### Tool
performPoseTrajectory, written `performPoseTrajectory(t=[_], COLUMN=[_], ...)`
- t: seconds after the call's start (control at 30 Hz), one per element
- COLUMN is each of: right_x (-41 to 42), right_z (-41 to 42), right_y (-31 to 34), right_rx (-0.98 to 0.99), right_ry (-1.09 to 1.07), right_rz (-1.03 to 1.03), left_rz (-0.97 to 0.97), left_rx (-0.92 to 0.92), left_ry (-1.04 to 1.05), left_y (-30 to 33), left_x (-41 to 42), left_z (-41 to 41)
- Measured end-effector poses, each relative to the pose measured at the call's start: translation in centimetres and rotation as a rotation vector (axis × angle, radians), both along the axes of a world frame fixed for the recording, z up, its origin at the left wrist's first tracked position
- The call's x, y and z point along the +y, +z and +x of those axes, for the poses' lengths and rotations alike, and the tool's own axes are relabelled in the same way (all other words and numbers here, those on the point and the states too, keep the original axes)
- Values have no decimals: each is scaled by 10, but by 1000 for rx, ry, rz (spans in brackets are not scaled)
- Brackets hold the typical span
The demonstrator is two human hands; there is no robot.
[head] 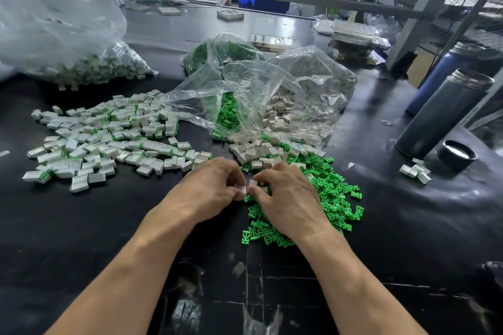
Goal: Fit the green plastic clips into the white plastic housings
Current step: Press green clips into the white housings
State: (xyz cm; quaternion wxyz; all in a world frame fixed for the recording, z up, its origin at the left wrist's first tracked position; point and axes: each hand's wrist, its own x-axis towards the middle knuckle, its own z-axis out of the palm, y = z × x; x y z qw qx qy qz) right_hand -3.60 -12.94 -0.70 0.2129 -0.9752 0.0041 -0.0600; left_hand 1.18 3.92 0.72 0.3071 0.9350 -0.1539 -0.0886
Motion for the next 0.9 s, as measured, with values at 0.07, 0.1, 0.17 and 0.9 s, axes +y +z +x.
performPoseTrajectory(t=[0.07,0.1,0.17,0.9], right_x=[-2,-3,-5,-2], right_z=[1,0,-1,-3], right_y=[0,0,-1,4], right_rx=[9,6,-4,-177], right_ry=[-5,-15,-36,10], right_rz=[9,19,41,489], left_rz=[-75,-111,-201,-887], left_rx=[31,33,24,162], left_ry=[19,27,35,23], left_y=[1,0,0,1], left_x=[1,2,1,-5], left_z=[1,2,4,5])
